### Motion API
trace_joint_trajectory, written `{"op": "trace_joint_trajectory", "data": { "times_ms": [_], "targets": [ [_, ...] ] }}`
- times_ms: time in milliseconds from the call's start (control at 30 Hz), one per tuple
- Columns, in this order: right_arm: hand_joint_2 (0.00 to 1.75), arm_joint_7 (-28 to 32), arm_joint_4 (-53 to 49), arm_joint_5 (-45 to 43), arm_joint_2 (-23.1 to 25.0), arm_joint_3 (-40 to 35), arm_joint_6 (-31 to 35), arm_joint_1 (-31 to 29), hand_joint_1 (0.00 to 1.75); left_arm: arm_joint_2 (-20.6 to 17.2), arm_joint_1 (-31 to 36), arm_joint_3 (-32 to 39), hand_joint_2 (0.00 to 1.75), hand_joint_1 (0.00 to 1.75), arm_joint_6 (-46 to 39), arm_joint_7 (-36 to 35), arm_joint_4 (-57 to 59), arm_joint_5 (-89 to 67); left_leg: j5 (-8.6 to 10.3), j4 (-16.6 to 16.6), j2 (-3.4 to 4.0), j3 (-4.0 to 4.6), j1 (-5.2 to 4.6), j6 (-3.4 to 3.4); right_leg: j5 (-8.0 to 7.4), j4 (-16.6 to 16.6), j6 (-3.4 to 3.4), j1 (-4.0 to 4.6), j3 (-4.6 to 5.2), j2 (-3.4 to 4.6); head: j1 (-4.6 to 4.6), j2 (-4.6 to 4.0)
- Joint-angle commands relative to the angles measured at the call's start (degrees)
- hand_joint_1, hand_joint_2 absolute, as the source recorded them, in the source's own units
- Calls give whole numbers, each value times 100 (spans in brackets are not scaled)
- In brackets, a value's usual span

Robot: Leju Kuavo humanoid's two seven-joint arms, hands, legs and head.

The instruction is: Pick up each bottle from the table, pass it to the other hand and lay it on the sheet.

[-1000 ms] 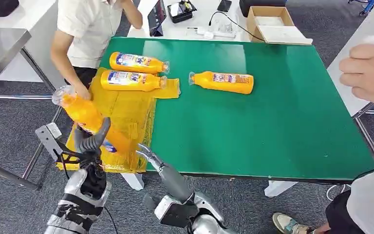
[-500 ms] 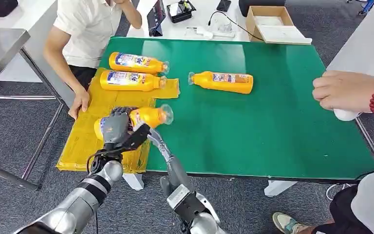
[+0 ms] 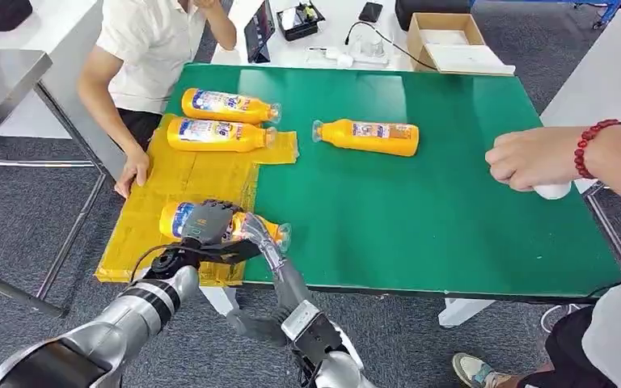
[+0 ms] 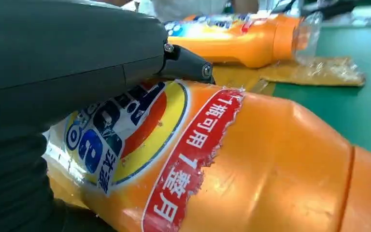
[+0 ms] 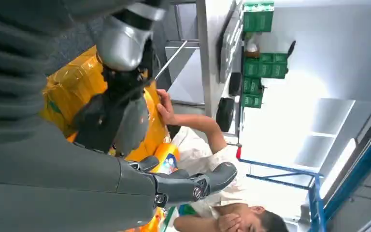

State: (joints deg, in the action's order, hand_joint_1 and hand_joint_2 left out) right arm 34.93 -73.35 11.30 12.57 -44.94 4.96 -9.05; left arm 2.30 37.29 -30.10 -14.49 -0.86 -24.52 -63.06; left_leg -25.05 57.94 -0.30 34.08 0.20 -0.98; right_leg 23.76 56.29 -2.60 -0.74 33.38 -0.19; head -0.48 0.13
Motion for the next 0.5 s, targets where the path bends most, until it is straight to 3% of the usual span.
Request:
{"op": "trace_joint_trajectory", "data": {
  "times_ms": [33,133,167,200,367,400,500],
  "targets": [
    [175,-14,328,-16,6,21,-34,-178,0,22,404,-11,175,59,411,-410,816,32,2,-4,17,-15,2,8,-4,-2,10,3,-8,13,0,0],
    [175,-11,331,-15,2,20,-33,-175,0,14,398,-11,175,59,412,-414,821,30,7,-6,23,-21,3,17,-5,1,14,5,-8,16,-2,0],
    [175,-10,364,-15,11,16,-38,-180,0,31,403,51,175,7,457,-501,835,55,7,-4,18,-20,3,17,-4,2,12,5,-8,12,-2,0],
    [175,-11,382,-17,16,13,-41,-179,0,45,414,111,175,0,544,-521,856,99,7,-7,21,-25,6,20,-5,-1,17,9,-12,14,-2,0],
    [175,-20,510,-56,73,64,-21,-196,0,176,437,988,175,0,1162,-237,788,929,10,-4,17,-22,5,19,-3,11,10,7,-10,11,0,0],
    [0,-27,537,-95,97,80,-31,-199,0,192,431,1159,175,0,1262,-103,748,1120,10,-5,16,-22,4,19,-4,12,9,6,-9,11,-2,0],
    [0,-19,695,-183,80,59,-34,-315,0,252,431,1756,175,0,1701,457,649,1866,11,-8,19,-26,6,21,-6,7,14,9,-11,13,-2,0]
  ]
}}
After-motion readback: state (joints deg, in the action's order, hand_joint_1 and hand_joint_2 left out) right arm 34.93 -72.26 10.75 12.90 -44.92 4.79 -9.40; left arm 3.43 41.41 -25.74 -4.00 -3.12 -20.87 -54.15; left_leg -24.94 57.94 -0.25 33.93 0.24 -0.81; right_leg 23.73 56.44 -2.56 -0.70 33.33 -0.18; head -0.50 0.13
